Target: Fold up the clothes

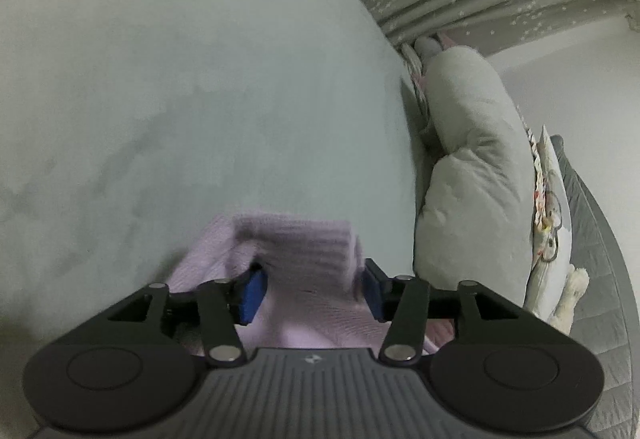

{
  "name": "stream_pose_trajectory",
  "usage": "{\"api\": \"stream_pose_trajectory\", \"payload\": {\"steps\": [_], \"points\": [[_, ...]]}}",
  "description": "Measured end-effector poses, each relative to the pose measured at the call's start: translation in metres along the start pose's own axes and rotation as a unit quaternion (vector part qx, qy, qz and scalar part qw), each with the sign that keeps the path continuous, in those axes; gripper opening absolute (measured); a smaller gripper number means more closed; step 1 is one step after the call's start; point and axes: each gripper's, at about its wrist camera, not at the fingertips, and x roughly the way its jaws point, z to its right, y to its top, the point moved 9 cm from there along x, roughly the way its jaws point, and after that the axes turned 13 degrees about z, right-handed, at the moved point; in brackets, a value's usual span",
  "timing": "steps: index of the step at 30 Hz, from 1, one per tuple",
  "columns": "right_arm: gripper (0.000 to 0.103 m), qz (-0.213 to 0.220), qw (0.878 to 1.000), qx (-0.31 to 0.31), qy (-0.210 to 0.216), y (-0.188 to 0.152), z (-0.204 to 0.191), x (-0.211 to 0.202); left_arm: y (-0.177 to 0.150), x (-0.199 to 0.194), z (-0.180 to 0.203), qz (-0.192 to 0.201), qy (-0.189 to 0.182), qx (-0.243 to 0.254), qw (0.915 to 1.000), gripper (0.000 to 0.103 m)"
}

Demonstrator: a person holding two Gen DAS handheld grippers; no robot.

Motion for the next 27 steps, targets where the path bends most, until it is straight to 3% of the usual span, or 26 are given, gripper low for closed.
{"api": "stream_pose_trajectory", "payload": {"steps": [1,3,7,11,13,14,15,18,20,21,22,23,27], "points": [[0.073,-0.004,1.0,-0.013,0.008,-0.003,-0.007,-0.001,0.009,-0.005,-0.001,0.024,0.007,0.009,0.9996,0.084],[0.073,-0.013,0.999,-0.038,0.023,-0.008,-0.019,-0.004,0.029,-0.024,-0.004,0.08,0.049,0.057,0.994,0.086],[0.073,-0.03,0.994,-0.089,0.053,-0.02,-0.045,-0.009,0.017,-0.049,0.018,0.072,0.012,0.144,0.9869,0.086],[0.073,-0.047,0.986,-0.139,0.082,-0.031,-0.07,-0.014,-0.035,-0.064,0.047,0.045,-0.027,0.234,0.9709,0.087],[0.072,-0.063,0.984,-0.159,0.055,-0.029,-0.047,0.011,-0.059,-0.059,0.05,0.033,-0.019,0.241,0.9699,0.087],[0.072,-0.066,0.984,-0.166,0.03,-0.028,-0.031,0.025,-0.072,-0.053,0.05,0.031,-0.003,0.253,0.9669,0.087],[0.071,-0.057,0.985,-0.164,0.006,-0.027,-0.02,0.03,-0.077,-0.045,0.044,0.038,0.035,0.282,0.9581,0.087],[0.062,-0.025,0.994,-0.095,-0.037,-0.011,0.012,0.026,-0.076,-0.026,0.022,0.063,0.138,0.351,0.9239,0.08],[0.065,-0.022,0.994,-0.108,-0.022,-0.017,0.0,0.014,-0.065,-0.022,0.004,0.056,0.178,0.328,0.9262,0.084],[0.065,-0.017,0.993,-0.119,-0.016,-0.021,-0.008,0.005,-0.06,-0.022,0.0,0.052,0.178,0.307,0.9336,0.084],[0.065,-0.013,0.991,-0.13,-0.009,-0.025,-0.016,-0.004,-0.056,-0.023,-0.003,0.048,0.173,0.284,0.9418,0.084],[0.065,-0.009,0.99,-0.141,-0.003,-0.028,-0.024,-0.013,-0.05,-0.031,-0.002,0.051,0.17,0.279,0.9438,0.084],[0.072,0.009,0.983,-0.184,0.023,-0.044,-0.057,-0.05,-0.043,-0.08,0.014,0.072,0.135,0.291,0.9443,0.084]]}}
